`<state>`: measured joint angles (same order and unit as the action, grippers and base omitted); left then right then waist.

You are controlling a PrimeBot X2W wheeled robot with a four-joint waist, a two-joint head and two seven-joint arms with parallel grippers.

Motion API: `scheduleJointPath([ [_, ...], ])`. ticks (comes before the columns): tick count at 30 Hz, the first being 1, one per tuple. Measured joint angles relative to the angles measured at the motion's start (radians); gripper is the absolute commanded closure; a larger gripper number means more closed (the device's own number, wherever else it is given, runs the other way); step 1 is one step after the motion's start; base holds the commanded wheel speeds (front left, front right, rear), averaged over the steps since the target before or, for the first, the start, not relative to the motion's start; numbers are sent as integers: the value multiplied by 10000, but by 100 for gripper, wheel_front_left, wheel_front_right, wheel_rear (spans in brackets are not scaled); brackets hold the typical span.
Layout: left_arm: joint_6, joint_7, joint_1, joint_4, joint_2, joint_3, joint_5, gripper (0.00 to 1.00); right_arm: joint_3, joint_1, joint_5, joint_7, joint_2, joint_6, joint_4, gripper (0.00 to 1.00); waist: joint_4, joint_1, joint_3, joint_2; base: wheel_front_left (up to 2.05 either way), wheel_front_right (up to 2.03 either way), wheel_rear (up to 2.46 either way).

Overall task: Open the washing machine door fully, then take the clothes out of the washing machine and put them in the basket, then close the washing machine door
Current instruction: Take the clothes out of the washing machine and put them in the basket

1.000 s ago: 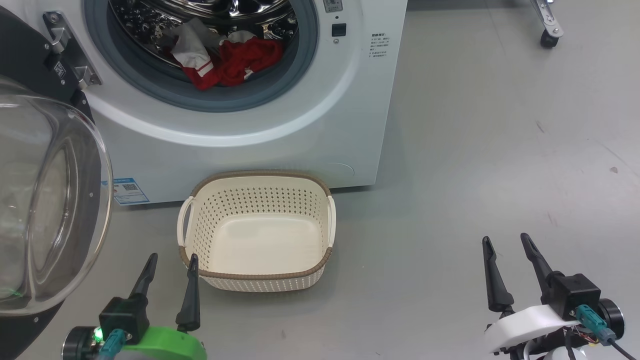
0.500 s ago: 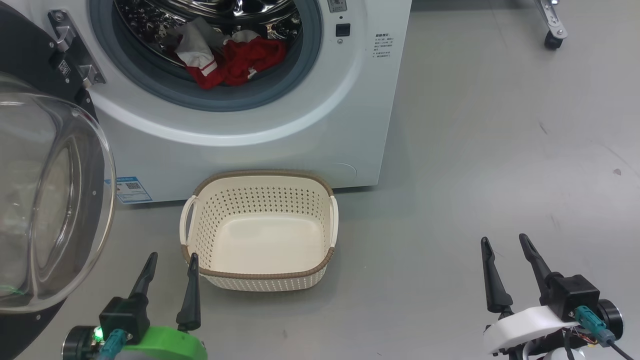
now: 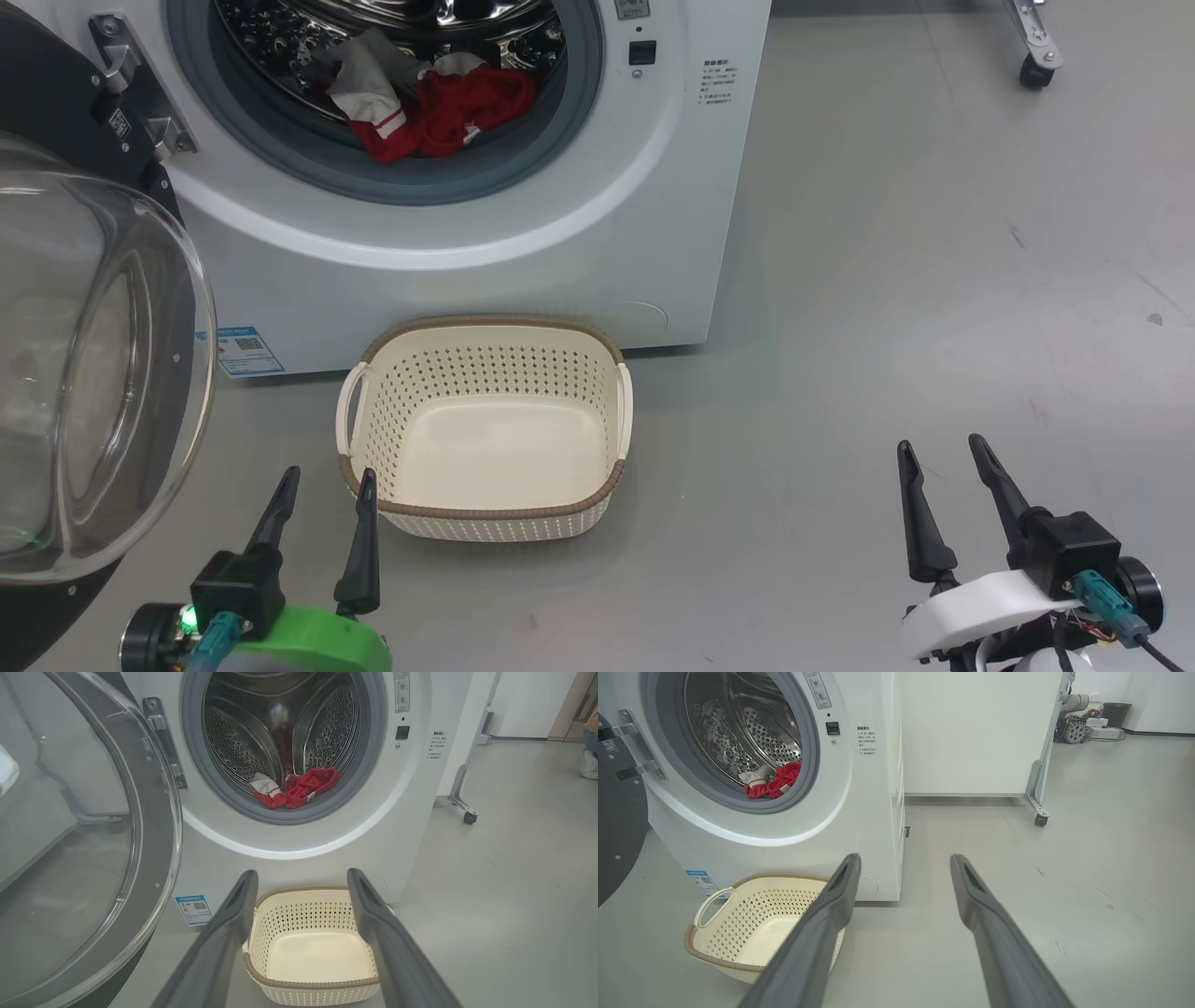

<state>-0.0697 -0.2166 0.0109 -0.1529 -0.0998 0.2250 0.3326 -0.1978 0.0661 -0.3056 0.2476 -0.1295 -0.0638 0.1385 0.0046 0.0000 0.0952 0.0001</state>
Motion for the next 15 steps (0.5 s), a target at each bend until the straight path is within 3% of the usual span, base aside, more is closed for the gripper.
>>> scheduleJointPath([
  [15,0,0,0,54,-2,25,-15,0,2,1,-2,0,-2,2,-13,0,30,0,87,0,64,-64,0],
])
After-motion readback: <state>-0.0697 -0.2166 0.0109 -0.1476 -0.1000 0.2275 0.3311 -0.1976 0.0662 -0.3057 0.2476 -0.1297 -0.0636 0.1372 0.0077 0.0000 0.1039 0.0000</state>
